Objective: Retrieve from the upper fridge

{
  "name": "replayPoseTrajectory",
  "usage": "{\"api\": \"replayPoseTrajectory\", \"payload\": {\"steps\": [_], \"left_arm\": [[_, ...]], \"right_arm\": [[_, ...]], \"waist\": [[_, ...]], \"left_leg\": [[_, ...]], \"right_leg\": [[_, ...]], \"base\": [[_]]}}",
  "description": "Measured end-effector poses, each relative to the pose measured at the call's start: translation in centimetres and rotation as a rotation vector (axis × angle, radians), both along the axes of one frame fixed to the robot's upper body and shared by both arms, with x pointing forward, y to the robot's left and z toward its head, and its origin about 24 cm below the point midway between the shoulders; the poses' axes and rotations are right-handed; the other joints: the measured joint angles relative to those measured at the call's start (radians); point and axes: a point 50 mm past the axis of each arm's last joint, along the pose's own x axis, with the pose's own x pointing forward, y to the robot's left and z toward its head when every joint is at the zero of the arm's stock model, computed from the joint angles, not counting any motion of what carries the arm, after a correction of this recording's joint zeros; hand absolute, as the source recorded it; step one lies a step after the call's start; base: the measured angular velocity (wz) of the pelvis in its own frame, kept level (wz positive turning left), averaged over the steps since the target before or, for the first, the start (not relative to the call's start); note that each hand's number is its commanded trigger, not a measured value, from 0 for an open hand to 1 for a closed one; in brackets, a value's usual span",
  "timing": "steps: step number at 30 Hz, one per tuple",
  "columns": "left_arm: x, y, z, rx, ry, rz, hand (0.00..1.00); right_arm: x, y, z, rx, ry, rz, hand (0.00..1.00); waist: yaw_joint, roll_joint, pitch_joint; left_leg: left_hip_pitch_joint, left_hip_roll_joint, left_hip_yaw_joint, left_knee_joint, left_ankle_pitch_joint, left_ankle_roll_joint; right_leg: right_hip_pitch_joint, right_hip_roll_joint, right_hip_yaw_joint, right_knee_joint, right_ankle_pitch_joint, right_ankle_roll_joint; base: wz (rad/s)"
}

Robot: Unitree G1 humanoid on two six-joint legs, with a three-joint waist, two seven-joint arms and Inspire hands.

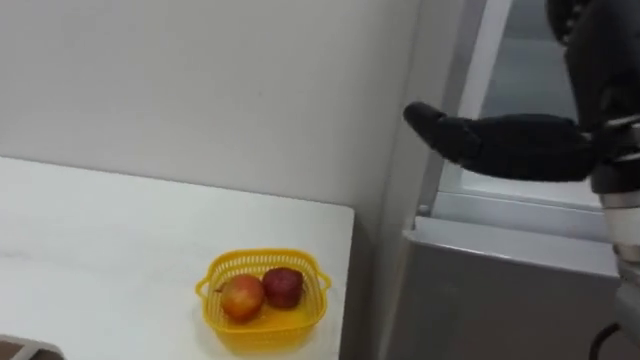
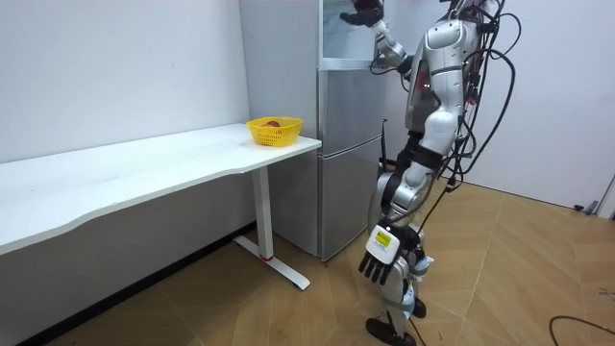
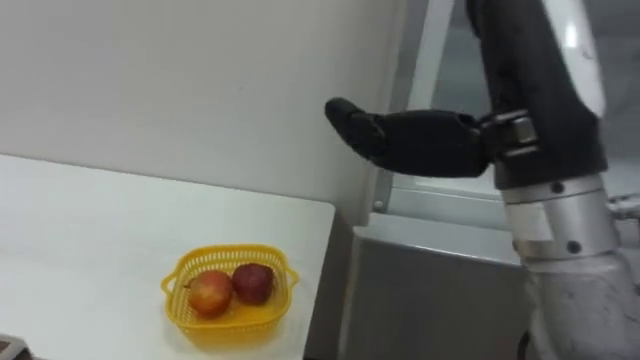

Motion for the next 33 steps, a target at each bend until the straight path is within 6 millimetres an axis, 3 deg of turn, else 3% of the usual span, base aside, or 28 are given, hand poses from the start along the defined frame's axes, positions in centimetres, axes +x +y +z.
{"api": "replayPoseTrajectory", "payload": {"steps": [5, 11, 20, 28, 33], "left_arm": [[-0.7, -0.7, -0.3, -0.01, 0.018, 0.015, 0.0], [-0.9, -0.8, -0.4, -0.016, 0.013, 0.017, 0.0], [-0.8, -1.2, -0.6, 0.003, 0.009, 0.028, 0.0], [-0.1, -1.3, -0.7, 0.0, 0.0, 0.023, 0.0], [0.0, -1.3, -0.7, -0.001, 0.003, 0.022, 0.0]], "right_arm": [[-1.0, -3.1, -1.6, 0.111, 0.024, -0.15, 0.0], [-2.7, -6.1, -2.5, 0.206, -0.01, -0.306, 0.0], [-4.6, -8.5, -5.4, 0.334, 0.054, -0.446, 0.0], [-4.9, -9.3, -6.1, 0.328, 0.067, -0.512, 0.0], [-5.0, -9.5, -8.7, 0.321, 0.202, -0.533, 0.0]], "waist": [[-0.027, 0.009, 0.0006], [-0.075, 0.018, 0.0031], [-0.114, 0.021, 0.0019], [-0.129, 0.017, 0.0004], [-0.128, 0.016, 0.0028]], "left_leg": [[0.009, 0.005, 0.045, -0.008, -0.002, -0.001], [0.01, 0.007, 0.072, -0.013, -0.002, 0.0], [0.018, 0.009, 0.123, -0.014, -0.002, -0.001], [0.029, 0.012, 0.139, -0.024, -0.001, -0.001], [0.039, 0.012, 0.149, -0.025, -0.002, -0.001]], "right_leg": [[-0.014, 0.007, 0.049, 0.004, 0.002, -0.001], [-0.027, 0.011, 0.074, 0.0, 0.003, 0.0], [-0.044, 0.02, 0.112, -0.003, 0.003, 0.0], [-0.046, 0.022, 0.135, 0.001, 0.003, -0.001], [-0.038, 0.022, 0.139, -0.004, 0.003, 0.0]], "base": [[-0.3], [-0.14], [-0.13], [-0.09], [-0.03]]}}
